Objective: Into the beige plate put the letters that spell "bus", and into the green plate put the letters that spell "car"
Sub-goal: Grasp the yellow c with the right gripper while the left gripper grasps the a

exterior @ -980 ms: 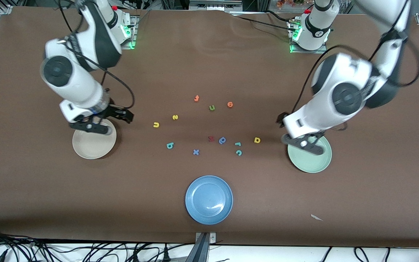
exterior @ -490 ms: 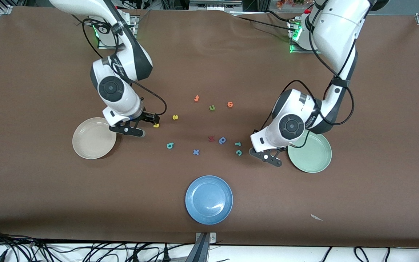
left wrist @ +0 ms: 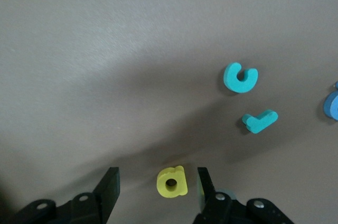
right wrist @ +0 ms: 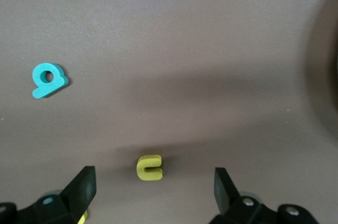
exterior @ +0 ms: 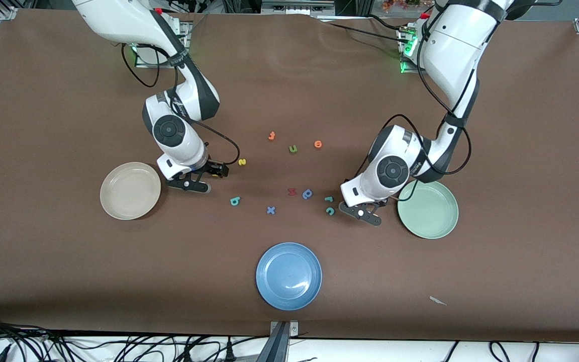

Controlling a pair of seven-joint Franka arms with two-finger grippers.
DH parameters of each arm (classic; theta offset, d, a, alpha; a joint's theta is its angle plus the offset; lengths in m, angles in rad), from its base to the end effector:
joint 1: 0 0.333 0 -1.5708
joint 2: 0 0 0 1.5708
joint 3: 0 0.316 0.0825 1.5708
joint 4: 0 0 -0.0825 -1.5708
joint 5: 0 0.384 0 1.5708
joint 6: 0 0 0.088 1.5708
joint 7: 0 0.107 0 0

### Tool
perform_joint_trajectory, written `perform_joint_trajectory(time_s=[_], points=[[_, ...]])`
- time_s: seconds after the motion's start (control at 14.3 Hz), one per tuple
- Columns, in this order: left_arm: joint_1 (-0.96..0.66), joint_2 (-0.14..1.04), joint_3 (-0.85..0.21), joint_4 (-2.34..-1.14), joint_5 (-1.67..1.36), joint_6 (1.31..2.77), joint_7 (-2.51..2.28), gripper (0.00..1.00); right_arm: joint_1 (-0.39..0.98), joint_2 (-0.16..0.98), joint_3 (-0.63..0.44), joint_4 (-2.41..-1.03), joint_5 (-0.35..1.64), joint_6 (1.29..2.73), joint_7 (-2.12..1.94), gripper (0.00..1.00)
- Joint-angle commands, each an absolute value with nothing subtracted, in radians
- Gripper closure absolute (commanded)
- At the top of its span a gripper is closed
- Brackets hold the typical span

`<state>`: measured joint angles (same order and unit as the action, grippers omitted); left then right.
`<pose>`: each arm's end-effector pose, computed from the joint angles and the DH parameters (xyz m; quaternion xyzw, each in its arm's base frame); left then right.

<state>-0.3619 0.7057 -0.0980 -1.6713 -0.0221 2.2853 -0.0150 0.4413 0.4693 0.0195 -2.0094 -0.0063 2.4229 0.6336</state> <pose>0.6042 -0.2927 0.1873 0.9774 -0.2028 -0.0526 0.0287 0.5373 0.2665 0.2139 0.9960 -0.0848 -0.0250 0.0124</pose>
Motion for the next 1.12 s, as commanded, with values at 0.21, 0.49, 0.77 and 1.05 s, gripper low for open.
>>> perform_joint_trajectory(time_s=[0.21,0.49,0.77,1.05], points=[[-0.413,0.690,-0.087,-1.717,-0.031,2.316,-0.063,0.33,0.454,0.497,0.021,-2.045,-0.005,2.490,0.637,0.09],[-0.416,0.693,-0.084,-1.717,-0.020,2.319,-0.061,0.34,0.456,0.511,0.023,-2.051,-0.002,2.499,0.638,0.22],[-0.410,0.683,-0.084,-1.715,0.011,2.307,-0.063,0.34,0.454,0.514,0.029,-2.051,-0.002,2.500,0.638,0.36],[-0.408,0.692,-0.081,-1.715,0.049,2.307,-0.064,0.35,0.454,0.529,0.031,-2.051,-0.002,2.523,0.641,0.42]])
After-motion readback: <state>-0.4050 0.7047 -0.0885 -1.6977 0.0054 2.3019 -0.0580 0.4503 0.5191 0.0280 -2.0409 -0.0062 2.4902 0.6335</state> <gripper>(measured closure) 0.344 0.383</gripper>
